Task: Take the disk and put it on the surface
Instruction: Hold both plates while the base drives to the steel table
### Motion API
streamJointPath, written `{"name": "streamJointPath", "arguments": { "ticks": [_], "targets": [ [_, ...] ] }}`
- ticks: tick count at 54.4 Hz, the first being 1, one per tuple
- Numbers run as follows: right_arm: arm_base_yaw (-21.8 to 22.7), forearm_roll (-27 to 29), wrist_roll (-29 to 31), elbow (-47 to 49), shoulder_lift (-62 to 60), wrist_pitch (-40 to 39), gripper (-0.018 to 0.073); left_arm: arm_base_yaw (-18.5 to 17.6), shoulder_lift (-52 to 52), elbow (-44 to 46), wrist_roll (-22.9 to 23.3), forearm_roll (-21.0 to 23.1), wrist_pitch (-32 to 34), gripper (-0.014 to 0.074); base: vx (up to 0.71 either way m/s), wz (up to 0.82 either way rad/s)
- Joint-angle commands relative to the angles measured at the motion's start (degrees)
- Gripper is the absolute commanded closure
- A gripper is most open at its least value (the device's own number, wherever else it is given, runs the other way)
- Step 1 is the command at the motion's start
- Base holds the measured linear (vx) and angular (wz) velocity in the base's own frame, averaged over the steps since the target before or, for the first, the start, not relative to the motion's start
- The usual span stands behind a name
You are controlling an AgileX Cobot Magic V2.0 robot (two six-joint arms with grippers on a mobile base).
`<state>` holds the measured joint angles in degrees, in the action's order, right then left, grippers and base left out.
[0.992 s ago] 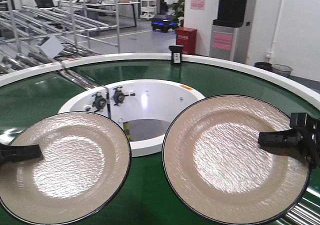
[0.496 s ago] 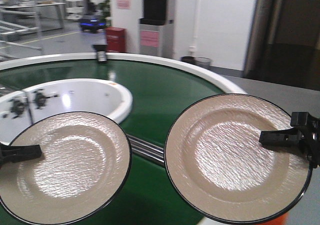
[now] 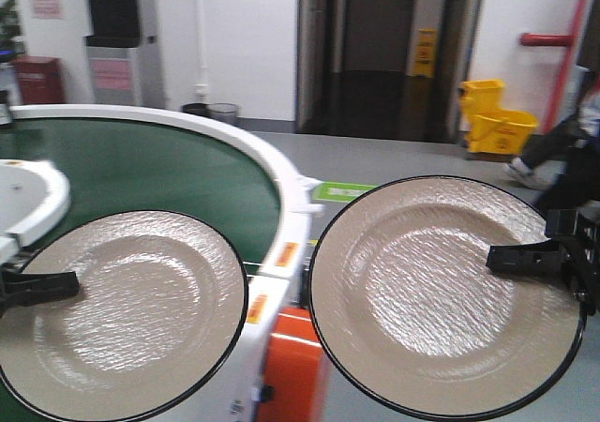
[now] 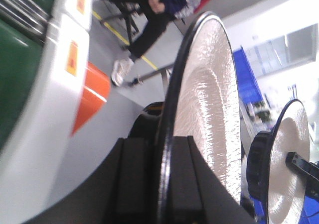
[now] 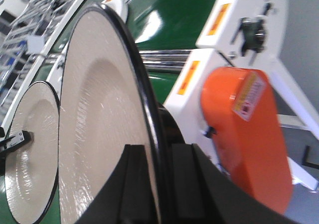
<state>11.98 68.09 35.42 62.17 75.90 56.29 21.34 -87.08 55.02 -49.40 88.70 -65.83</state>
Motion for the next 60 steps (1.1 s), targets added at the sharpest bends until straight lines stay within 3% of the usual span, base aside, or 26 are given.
{"name": "streamJointPath", "arguments": {
  "ticks": [1,34,60],
  "targets": [
    [0.4,6.9,-0.4,1.8,-2.0,-0.1,0.0568,-0.3,2.6,1.9,1.0,7.4,-5.7,0.0598,-0.15,-0.59],
    [0.4,6.9,0.5,1.8,-2.0,-0.1,0.0568,-0.3,2.6,1.9,1.0,7.4,-5.7,0.0598,-0.10,-0.56],
    [0.4,6.9,0.5,1.8,-2.0,0.0,0.0568,-0.3,2.6,1.9,1.0,7.4,-5.8,0.0598,0.12,-0.60]
  ]
}}
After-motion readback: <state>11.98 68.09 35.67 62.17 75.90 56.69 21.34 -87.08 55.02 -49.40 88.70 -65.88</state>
